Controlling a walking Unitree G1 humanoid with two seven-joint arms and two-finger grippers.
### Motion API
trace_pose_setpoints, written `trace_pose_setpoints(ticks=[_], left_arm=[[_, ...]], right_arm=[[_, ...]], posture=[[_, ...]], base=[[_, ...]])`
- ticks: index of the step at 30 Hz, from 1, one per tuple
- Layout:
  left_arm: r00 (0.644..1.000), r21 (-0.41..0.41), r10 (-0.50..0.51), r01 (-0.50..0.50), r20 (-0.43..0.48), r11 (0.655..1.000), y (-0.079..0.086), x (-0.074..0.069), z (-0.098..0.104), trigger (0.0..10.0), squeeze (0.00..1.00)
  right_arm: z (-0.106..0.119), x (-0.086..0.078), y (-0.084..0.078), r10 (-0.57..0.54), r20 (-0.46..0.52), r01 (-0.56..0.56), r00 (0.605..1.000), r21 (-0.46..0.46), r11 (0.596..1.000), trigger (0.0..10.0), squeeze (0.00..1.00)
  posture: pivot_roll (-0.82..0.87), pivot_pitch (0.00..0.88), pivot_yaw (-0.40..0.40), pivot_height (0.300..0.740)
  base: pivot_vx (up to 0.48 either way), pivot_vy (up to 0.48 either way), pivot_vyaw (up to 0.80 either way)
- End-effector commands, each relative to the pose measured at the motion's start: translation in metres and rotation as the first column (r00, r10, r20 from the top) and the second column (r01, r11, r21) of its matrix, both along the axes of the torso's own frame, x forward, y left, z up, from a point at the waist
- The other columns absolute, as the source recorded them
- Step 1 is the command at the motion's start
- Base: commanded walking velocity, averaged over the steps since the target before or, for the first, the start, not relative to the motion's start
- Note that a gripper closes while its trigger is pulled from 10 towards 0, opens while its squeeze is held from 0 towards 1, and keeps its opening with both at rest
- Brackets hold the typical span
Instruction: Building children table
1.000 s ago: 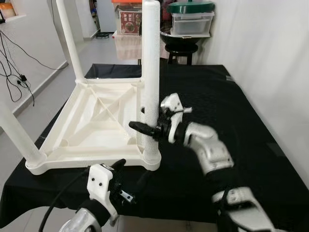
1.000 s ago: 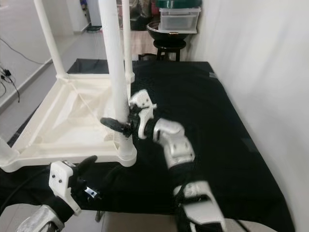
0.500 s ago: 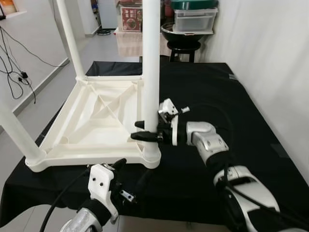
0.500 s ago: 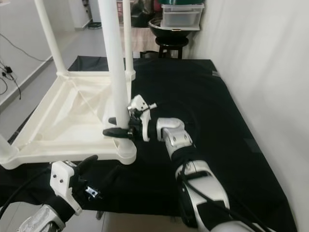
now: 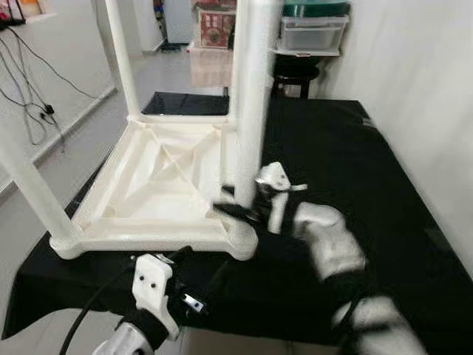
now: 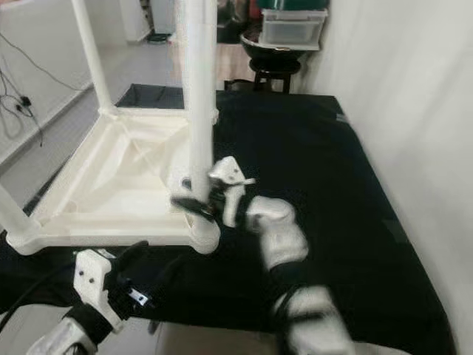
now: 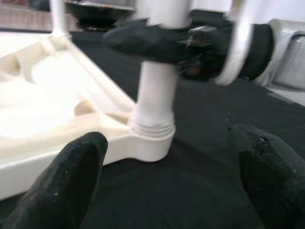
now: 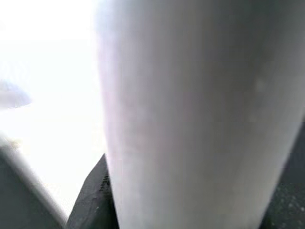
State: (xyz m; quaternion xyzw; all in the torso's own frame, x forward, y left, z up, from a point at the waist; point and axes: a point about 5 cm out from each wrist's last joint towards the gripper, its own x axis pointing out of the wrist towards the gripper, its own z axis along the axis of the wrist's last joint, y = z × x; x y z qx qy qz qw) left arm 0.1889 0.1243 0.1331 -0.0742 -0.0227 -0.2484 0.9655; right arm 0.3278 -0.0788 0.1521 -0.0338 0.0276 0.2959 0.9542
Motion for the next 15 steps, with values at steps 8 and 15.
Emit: trace_pose_setpoints(ticks=[8,15], left_arm=[[1.000,0.005,-0.017,0.017,-0.021,1.000,0.001,-0.002,-0.003,10.0,0.00],[1.000,0.001,0.014,-0.014,-0.010,1.000,0.003,0.000,-0.002,10.0,0.00]], right_arm=[[-0.022,-0.016,0.003,0.085,-0.098,-0.097,0.992,-0.123,0.988,0.0,0.00],[0.005,-0.015,0.016,0.174,-0.090,-0.176,0.981,-0.019,0.984,10.0,1.00]], posture=[[-0.01,0.036,-0.037,0.740],[-0.01,0.032,-0.035,0.740]], base=[[0.000,0.000,0.00],[0.000,0.000,0.00]])
